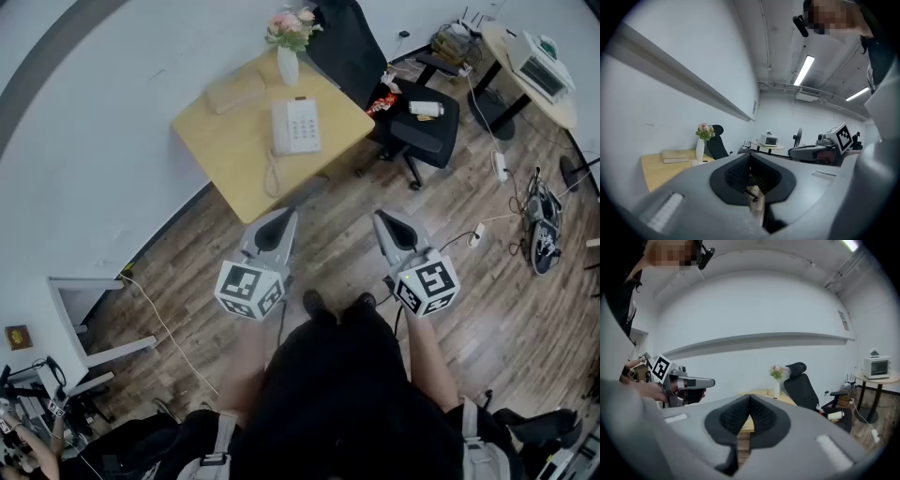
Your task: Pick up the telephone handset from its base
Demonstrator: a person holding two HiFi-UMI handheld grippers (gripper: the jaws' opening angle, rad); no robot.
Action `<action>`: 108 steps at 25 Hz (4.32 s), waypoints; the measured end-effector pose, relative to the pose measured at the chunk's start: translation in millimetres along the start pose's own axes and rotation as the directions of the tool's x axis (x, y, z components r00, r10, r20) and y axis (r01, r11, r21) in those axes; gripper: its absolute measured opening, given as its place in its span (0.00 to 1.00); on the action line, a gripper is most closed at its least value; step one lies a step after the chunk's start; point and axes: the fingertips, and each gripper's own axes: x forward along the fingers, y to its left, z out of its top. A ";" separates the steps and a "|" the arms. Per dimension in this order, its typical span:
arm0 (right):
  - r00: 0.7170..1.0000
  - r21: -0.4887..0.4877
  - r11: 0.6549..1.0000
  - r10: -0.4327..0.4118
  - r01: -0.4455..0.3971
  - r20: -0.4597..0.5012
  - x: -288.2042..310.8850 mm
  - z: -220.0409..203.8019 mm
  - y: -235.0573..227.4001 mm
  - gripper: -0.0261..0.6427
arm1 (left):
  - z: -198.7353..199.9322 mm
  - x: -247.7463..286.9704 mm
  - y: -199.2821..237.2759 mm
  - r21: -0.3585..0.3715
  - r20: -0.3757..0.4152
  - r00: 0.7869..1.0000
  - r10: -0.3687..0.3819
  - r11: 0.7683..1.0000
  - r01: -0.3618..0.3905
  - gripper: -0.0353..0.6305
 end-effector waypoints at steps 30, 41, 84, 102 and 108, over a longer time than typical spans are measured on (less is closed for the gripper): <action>0.992 0.113 0.987 0.103 -0.111 0.073 8.4 11.9 -5.6 0.04 | -9.3 16.1 -0.8 -0.004 -0.028 1.000 0.009 1.000 -0.009 0.07; 0.979 0.068 0.981 0.174 -0.182 0.108 59.2 52.0 -72.0 0.04 | 16.7 87.5 26.1 0.016 -0.027 0.997 0.066 0.998 -0.066 0.07; 0.956 0.105 0.951 0.293 -0.292 0.006 263.4 73.5 -159.3 0.04 | 22.9 231.7 183.7 -0.024 -0.087 0.962 0.260 0.964 -0.263 0.07; 0.989 0.121 0.984 0.141 -0.133 -0.053 350.2 67.5 -142.4 0.04 | -27.9 265.2 297.8 -0.053 -0.229 0.961 0.158 0.983 -0.174 0.08; 0.987 0.131 0.984 0.135 -0.124 -0.082 364.4 57.4 -135.2 0.04 | -56.1 269.2 314.2 -0.074 -0.284 0.951 0.124 0.986 -0.151 0.08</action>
